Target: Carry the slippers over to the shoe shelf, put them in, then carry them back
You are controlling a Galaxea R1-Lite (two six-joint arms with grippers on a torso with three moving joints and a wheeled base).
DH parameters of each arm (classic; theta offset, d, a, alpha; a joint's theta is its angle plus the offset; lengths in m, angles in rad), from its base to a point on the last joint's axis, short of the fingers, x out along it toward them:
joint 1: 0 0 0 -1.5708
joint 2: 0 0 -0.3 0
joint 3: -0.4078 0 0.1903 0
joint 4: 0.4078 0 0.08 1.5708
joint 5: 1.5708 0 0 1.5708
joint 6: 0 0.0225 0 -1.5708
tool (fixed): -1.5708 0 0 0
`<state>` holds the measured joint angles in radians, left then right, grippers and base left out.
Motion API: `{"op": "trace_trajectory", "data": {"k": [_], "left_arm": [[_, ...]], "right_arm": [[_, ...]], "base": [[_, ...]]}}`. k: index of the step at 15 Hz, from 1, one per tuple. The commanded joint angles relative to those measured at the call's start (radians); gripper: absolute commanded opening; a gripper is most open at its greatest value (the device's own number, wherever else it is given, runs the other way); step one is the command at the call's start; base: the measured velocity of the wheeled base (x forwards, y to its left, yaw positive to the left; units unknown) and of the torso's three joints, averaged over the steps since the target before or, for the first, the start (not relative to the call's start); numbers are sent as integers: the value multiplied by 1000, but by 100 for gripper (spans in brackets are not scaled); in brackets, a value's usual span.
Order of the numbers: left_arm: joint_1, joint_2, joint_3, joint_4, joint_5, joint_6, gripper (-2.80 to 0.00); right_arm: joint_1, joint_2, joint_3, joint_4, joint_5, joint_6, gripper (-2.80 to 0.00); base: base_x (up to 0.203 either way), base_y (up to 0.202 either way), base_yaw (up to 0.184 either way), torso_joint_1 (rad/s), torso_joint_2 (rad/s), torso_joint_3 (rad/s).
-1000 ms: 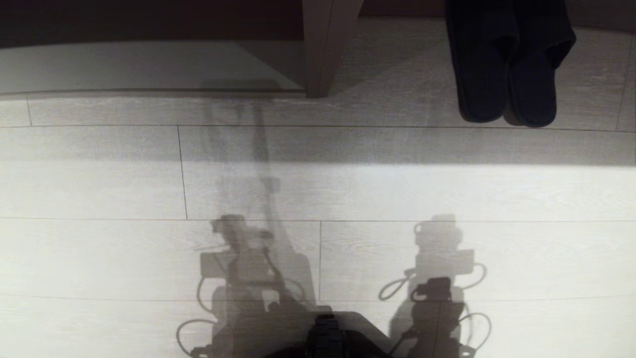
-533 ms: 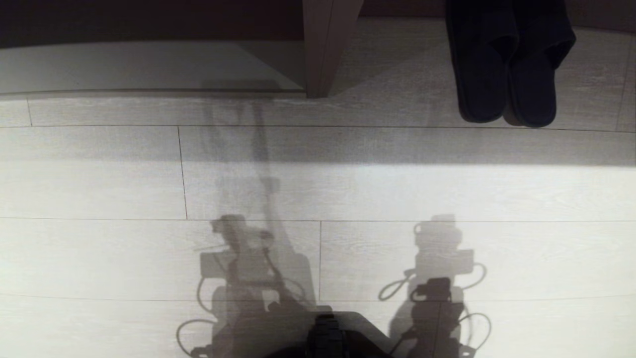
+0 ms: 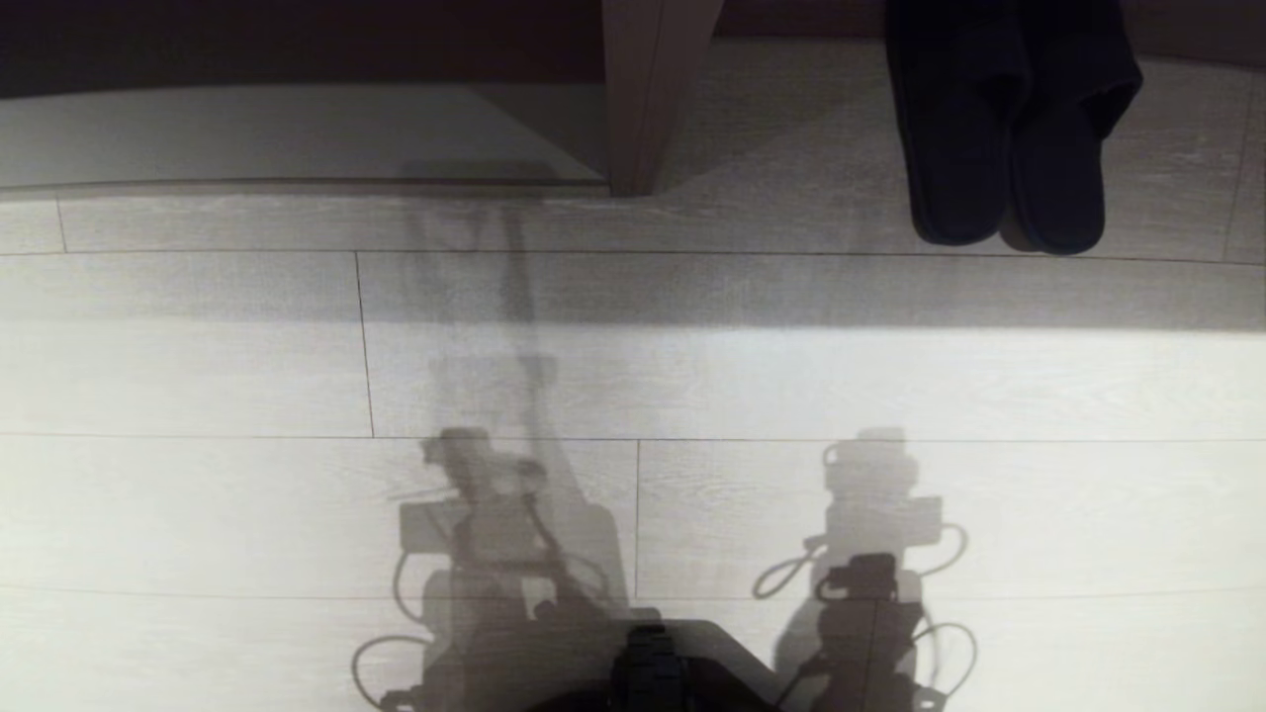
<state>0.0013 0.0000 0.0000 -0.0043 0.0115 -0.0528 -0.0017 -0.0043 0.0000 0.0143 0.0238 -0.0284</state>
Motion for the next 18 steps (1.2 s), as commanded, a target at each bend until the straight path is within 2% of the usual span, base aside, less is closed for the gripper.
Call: {"op": "trace_trajectory", "data": {"k": [1, 18], "left_arm": [[0, 2, 0, 0, 1, -1, -280], [0, 2, 0, 0, 1, -1, -280]], "right_arm": [[0, 4, 2, 0, 1, -1, -280], [0, 4, 2, 0, 1, -1, -280]], "base": [[0, 0, 0, -1, 3, 111], [0, 0, 0, 2, 3, 199]]}}
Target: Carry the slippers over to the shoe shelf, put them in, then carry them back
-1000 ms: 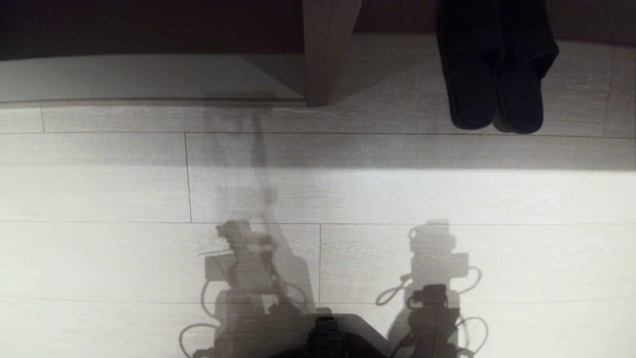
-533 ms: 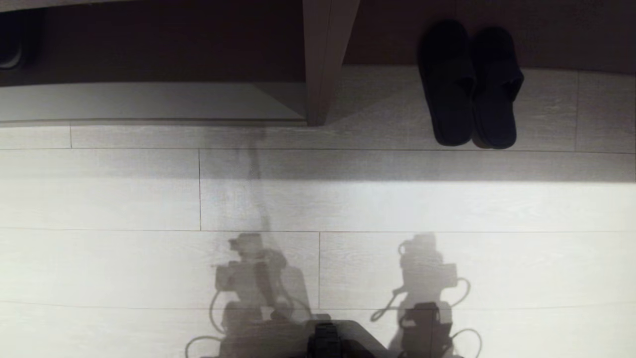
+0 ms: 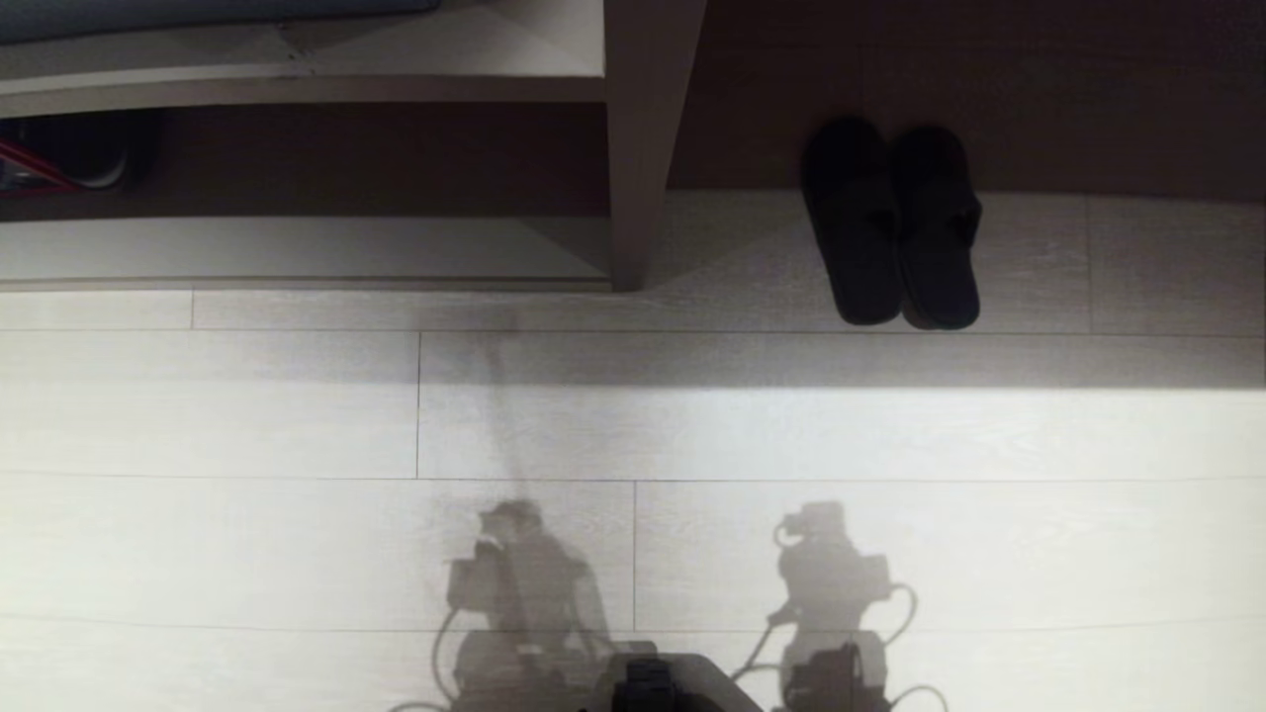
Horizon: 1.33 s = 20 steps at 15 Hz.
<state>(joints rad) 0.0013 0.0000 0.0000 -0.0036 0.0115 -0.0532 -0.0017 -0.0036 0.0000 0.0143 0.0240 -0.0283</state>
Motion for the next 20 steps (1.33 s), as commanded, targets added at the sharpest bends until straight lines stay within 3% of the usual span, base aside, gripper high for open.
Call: {"op": "trace_trajectory", "data": {"k": [1, 20], "left_arm": [[0, 2, 0, -1, 1, 0, -280], [0, 1, 0, 1, 1, 3, -280]], "right_arm": [[0, 4, 2, 0, 1, -1, -280], [0, 4, 2, 0, 1, -1, -280]], "base": [[0, 0, 0, -2, 7, 198], [0, 0, 0, 0, 2, 202]]}}
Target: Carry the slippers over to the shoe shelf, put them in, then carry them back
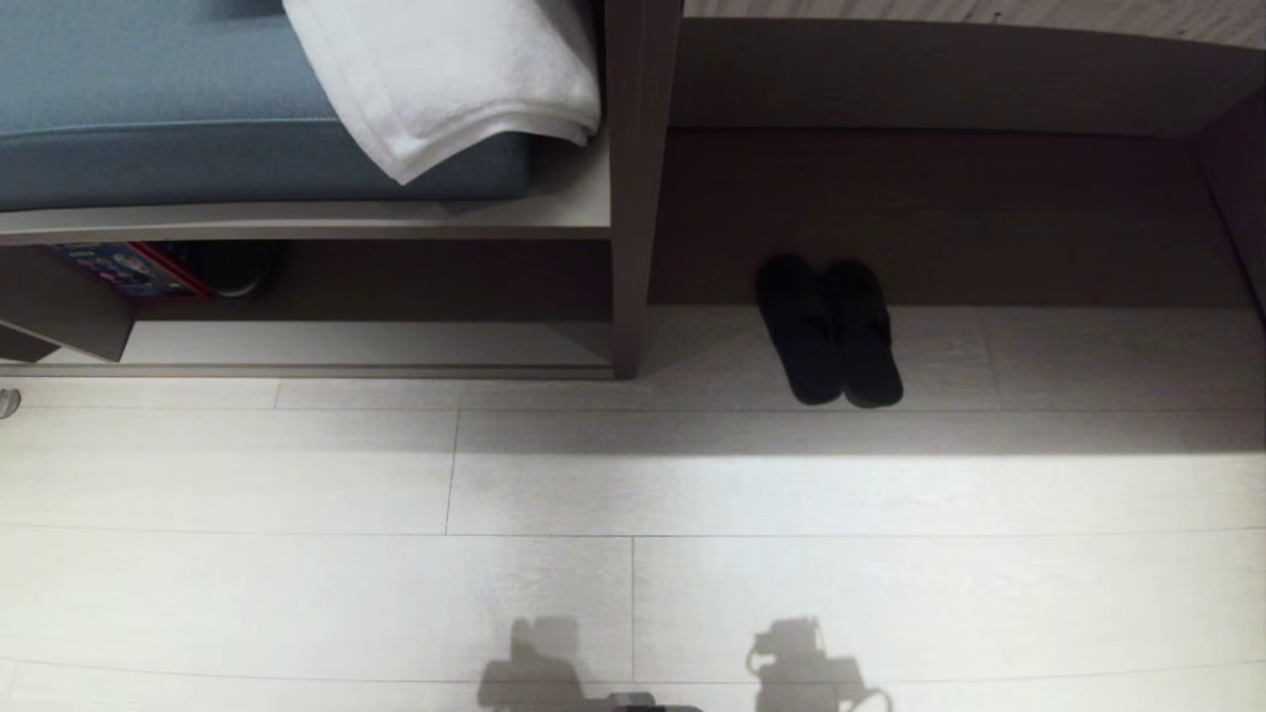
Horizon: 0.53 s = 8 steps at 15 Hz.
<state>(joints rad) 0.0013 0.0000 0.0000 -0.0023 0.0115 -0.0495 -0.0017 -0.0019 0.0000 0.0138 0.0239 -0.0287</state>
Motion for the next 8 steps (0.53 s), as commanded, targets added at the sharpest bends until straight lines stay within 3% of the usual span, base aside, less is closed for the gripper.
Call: {"op": "trace_trajectory", "data": {"k": [1, 8], "left_arm": [[0, 1, 0, -1, 1, -1, -280], [0, 2, 0, -1, 1, -1, -280]], "right_arm": [[0, 2, 2, 0, 1, 0, -280], [0, 2, 2, 0, 1, 0, -280]], "base": [[0, 0, 0, 2, 2, 209], [0, 0, 0, 4, 1, 200]]}}
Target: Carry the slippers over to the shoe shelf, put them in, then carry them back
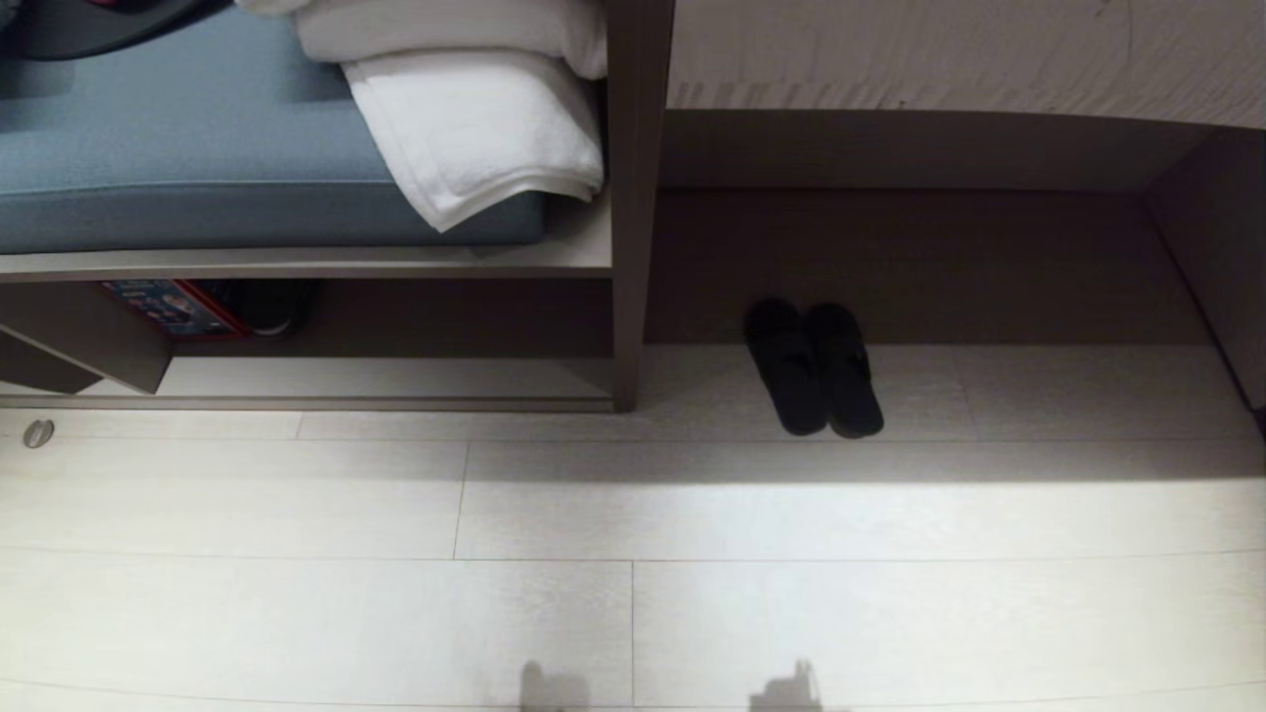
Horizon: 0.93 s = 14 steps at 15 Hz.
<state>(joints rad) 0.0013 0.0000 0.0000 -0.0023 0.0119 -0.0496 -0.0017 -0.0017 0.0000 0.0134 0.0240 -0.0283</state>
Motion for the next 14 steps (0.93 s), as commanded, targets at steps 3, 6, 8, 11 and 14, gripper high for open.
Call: {"op": "trace_trajectory", "data": {"k": [3, 6, 8, 11, 14], "left_arm": [[0, 0, 0, -1, 0, -1, -280], [0, 0, 0, -1, 0, -1, -280], [0, 0, 0, -1, 0, -1, -280], [0, 0, 0, -1, 0, -1, -280], [-1, 2, 0, -1, 0, -1, -280]], "right_arm": [[0, 2, 2, 0, 1, -1, -280], [0, 2, 2, 0, 1, -1, -280], [0, 2, 2, 0, 1, -1, -280], [0, 2, 2, 0, 1, -1, -280], [0, 2, 2, 0, 1, -1, -280]], "base": [[0, 0, 0, 5, 2, 205], [0, 0, 0, 2, 2, 202], [0, 0, 0, 3, 4, 201], [0, 0, 0, 5, 2, 201], [0, 0, 0, 0, 2, 197]]}}
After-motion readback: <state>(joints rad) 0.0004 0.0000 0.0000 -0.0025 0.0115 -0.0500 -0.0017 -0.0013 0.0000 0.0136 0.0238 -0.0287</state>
